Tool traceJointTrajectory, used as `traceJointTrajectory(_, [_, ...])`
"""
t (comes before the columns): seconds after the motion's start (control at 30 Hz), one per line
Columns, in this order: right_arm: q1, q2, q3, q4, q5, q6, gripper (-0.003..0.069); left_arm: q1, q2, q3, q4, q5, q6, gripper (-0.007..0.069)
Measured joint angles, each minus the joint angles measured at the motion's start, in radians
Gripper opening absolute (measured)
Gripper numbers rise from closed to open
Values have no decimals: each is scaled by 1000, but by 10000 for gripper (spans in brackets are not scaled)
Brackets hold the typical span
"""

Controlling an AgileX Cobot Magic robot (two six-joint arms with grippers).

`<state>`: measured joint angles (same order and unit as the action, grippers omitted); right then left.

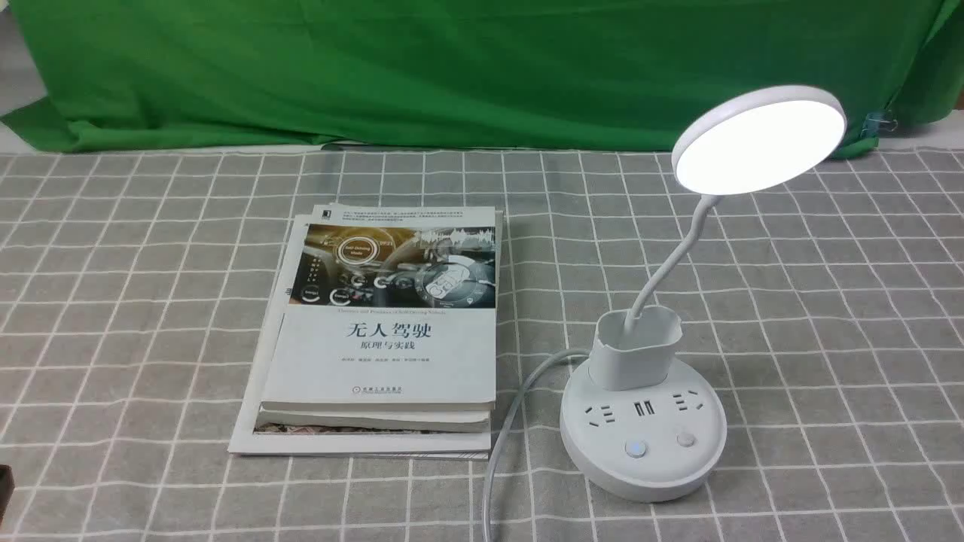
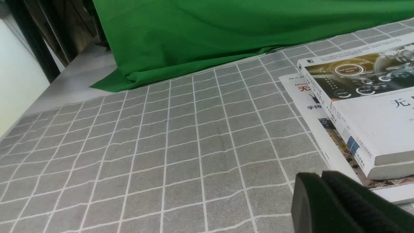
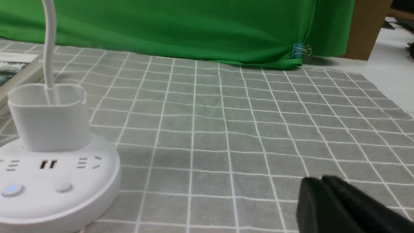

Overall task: Turn off the desk lamp on the grey coffee tablecloth by hand.
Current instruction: 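Press the power button on the lamp base to turn the lamp off with the right gripper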

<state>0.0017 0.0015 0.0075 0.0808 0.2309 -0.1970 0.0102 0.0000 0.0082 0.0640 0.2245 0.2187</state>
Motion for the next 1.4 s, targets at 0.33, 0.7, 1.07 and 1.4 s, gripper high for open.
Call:
traceJointTrajectory(0.33, [0,0,0,0,-24,0,47,0,0,0,0,0,1,19])
traceJointTrajectory(0.7, [0,0,0,0,-26,0,47,0,0,0,0,0,0,19])
traceJointTrajectory(1.07, [0,0,0,0,-261,5,46,0,0,0,0,0,0,19])
traceJointTrajectory(1.4, [0,0,0,0,-479,81,46,0,0,0,0,0,0,19])
